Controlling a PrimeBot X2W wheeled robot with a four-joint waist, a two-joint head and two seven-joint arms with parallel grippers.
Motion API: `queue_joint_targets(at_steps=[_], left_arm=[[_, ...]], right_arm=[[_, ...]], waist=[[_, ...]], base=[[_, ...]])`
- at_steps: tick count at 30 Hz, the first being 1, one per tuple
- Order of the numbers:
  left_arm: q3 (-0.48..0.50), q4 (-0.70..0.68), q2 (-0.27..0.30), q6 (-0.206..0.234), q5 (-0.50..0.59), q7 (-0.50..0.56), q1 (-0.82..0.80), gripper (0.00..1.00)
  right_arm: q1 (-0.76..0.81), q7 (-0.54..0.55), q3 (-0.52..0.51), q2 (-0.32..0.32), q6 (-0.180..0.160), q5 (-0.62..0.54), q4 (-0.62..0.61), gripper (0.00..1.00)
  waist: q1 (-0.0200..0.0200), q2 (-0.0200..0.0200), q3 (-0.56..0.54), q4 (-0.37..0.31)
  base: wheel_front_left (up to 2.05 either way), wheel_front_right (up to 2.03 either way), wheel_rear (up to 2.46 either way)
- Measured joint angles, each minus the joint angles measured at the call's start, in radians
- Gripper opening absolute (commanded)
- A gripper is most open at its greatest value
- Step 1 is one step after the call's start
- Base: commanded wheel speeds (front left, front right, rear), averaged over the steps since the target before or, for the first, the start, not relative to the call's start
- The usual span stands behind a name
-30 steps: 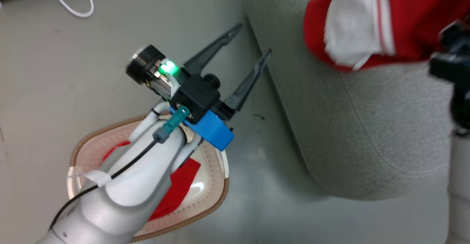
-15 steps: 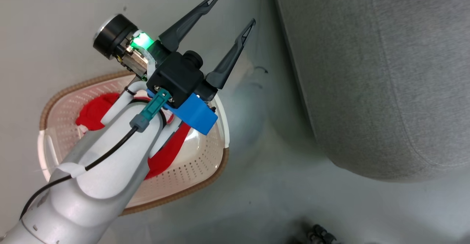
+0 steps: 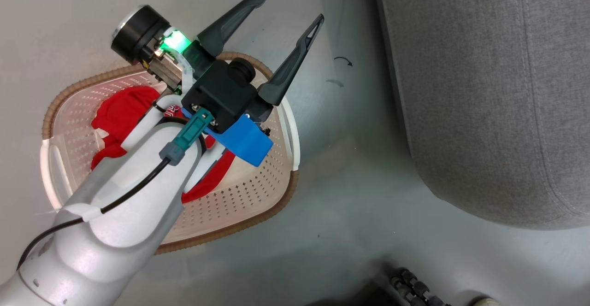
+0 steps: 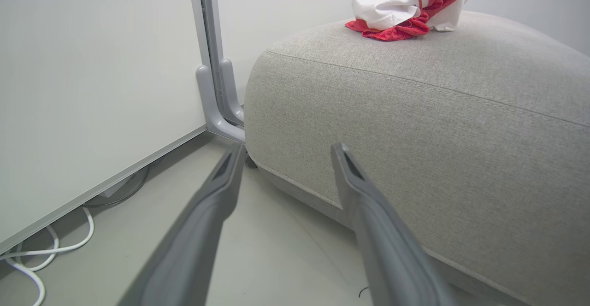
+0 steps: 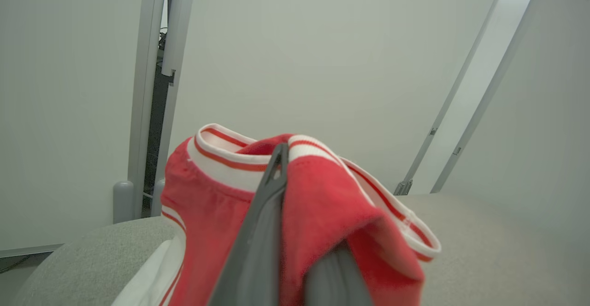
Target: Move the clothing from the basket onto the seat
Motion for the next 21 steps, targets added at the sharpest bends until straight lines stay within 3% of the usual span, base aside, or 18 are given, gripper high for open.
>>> queue_joint_targets(at_steps=[13,14,15,21], left_arm=[[-0.009,0.008,-0.002,0.006,-0.007,-0.011,-0.013,1.00],[-0.010,0.010,-0.003,0.007,-0.007,-0.012,-0.013,1.00],[-0.011,0.012,-0.003,0.007,-0.007,-0.016,-0.013,1.00],[-0.016,0.043,-0.025,0.019,-0.025,-0.049,-0.002,1.00]], right_arm=[[0.101,0.000,0.020,0.089,0.000,0.019,0.189,0.00],[0.103,0.000,0.018,0.090,0.000,0.019,0.187,0.27],[0.107,0.000,0.017,0.090,0.000,0.018,0.183,1.00],[0.204,0.000,0.018,0.112,0.000,-0.005,0.114,1.00]], waist=[[-0.0001,0.0000,-0.001,0.021],[-0.0001,0.0000,-0.005,0.021],[-0.0001,0.0000,-0.011,0.022],[-0.0001,0.0000,-0.067,0.024]], base=[[0.00,0.00,0.00],[0.00,0.00,0.00],[0.00,0.00,0.00],[0.00,0.00,0.00]])
